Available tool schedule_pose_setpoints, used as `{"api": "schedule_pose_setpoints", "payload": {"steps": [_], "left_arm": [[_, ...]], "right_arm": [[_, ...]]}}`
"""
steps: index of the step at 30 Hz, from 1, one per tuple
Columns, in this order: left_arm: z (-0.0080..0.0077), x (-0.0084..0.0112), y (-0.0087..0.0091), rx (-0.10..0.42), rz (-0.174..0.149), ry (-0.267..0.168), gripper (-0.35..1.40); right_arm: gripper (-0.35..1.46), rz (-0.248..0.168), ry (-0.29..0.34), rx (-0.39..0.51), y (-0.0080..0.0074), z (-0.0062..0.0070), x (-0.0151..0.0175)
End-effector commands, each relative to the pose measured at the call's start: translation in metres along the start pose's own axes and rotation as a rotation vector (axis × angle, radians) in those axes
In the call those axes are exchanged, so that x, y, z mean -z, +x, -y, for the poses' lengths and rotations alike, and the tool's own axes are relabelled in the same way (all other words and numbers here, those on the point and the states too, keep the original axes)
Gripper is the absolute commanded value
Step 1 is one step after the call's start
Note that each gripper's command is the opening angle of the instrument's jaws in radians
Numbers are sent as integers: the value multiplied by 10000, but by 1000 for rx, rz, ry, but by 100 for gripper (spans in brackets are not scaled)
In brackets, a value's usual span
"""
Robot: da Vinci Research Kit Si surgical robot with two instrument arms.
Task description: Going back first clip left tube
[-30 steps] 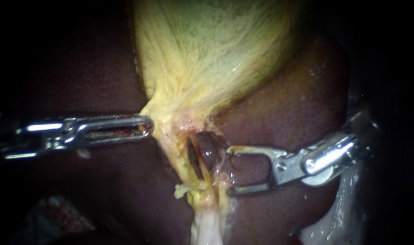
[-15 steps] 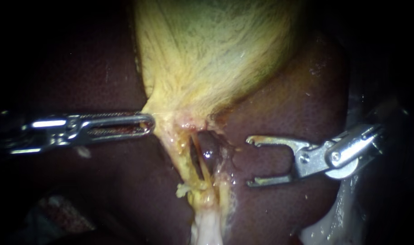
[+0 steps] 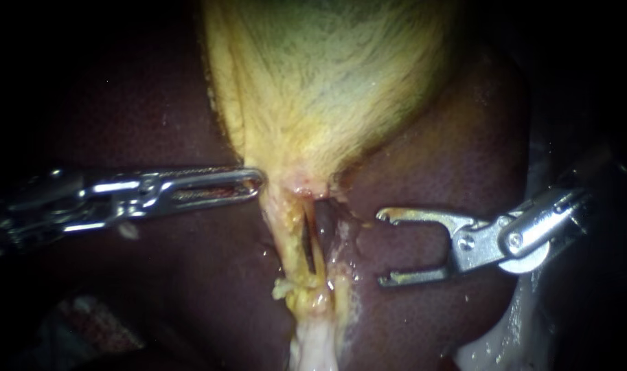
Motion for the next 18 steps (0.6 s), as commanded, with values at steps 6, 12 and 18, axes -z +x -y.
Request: {"api": "schedule_pose_setpoints", "payload": {"steps": [6,12,18], "left_arm": [[5,-7,3,4,-6,4,2],[6,-9,5,2,-7,7,2],[5,-9,5,2,-7,7,2]], "right_arm": [[60,0,0,6,0,0,1],[60,0,0,6,1,-1,1],[60,0,1,5,1,-1,2]]}}
